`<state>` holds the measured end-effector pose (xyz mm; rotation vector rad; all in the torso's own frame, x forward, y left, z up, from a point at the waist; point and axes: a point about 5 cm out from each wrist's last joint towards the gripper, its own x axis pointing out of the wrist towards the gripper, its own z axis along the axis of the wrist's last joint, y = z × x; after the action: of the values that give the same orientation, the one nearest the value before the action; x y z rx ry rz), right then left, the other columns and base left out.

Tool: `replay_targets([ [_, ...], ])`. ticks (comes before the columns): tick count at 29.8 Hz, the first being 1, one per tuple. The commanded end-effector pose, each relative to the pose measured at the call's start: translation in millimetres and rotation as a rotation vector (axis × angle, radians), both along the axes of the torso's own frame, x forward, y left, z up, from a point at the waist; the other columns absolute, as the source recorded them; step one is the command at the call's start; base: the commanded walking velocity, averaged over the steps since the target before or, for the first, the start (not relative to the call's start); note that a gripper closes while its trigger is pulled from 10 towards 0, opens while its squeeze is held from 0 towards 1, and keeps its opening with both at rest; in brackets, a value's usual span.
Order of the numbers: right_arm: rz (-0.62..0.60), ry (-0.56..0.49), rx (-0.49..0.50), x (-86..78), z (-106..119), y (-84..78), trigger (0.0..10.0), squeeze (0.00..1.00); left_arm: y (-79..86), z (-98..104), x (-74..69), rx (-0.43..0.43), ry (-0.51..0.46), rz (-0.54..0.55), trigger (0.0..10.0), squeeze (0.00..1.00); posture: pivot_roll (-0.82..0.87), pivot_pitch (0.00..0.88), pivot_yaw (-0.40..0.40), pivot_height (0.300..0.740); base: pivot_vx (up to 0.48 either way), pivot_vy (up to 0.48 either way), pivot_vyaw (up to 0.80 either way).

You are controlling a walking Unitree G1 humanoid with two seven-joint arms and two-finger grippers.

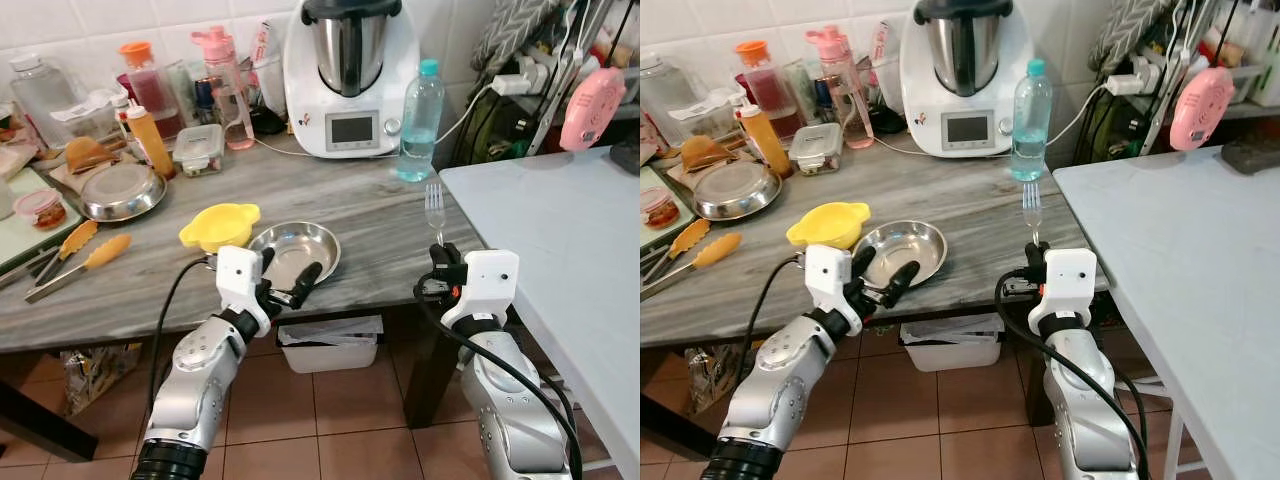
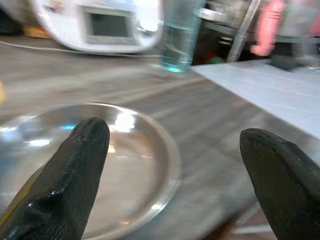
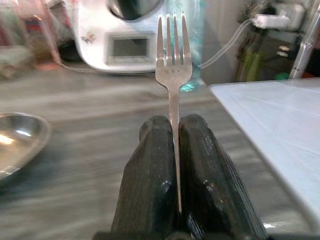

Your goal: Setting the table

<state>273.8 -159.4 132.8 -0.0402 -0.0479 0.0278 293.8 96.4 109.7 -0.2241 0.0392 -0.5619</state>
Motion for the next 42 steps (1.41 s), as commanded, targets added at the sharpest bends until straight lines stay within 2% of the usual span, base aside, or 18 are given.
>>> replay_targets([
  [1, 0.022, 0.001, 0.019, 1.6, 1, 7.8, 10.0, 0.0, 7.3, 0, -2.3, 0.023, -0.002, 0.004, 10.0, 0.0, -0.1, 0.021, 0.084, 0.74, 0.0, 0.0, 0.0],
  [6, 0.039, 0.018, 0.02, 1.8, -2, 10.6, 10.0, 0.0, 12.0, -1, -5.6, 0.04, 0.002, 0.0, 10.0, 0.0, -0.1, 0.035, 0.082, 0.74, 0.243, 0.0, 0.0],
  [13, 0.063, 0.031, 0.019, 5.7, -4, 13.7, 10.0, 0.0, 27.1, -5, -12.5, 0.093, 0.016, -0.001, 10.0, 0.0, -0.08, 0.053, 0.081, 0.74, 0.0, 0.0, 0.0],
  [19, 0.062, 0.046, 0.025, 8.4, -7, 16.3, 10.0, 0.0, 31.5, -6, -18.7, 0.095, 0.025, -0.025, 10.0, 0.0, -0.08, 0.057, 0.079, 0.74, 0.0, 0.0, 0.0],
  [24, 0.08, 0.075, 0.03, 13.0, -13, 22.0, 10.0, 0.0, 35.6, -6, -32.6, 0.129, 0.022, -0.145, 10.0, 0.0, -0.07, 0.074, 0.072, 0.74, 0.0, 0.0, 0.0],
  [26, 0.082, 0.084, 0.034, 20.4, -13, 23.5, 10.0, 0.0, 36.1, -6, -42.0, 0.157, 0.03, -0.246, 10.0, 0.0, -0.06, 0.08, 0.072, 0.74, 0.0, 0.0, 0.0],
  [30, 0.065, 0.117, 0.041, 32.3, -15, 19.4, 10.0, 0.0, 34.1, -7, -51.8, 0.172, 0.06, -0.367, 10.0, 0.0, -0.05, 0.09, 0.07, 0.74, 0.0, 0.0, 0.0],
  [37, 0.07, 0.177, 0.095, 47.2, -21, 20.2, 10.0, 0.0, 31.4, -7, -62.0, 0.194, 0.075, -0.451, 10.0, 0.0, -0.04, 0.101, 0.076, 0.74, 0.0, 0.0, 0.0],
  [42, 0.077, 0.22, 0.131, 57.1, -28, 29.9, 10.0, 0.0, 30.3, -7, -63.4, 0.197, 0.078, -0.46, 10.0, 0.0, -0.03, 0.107, 0.076, 0.74, 0.0, 0.0, 0.0],
])
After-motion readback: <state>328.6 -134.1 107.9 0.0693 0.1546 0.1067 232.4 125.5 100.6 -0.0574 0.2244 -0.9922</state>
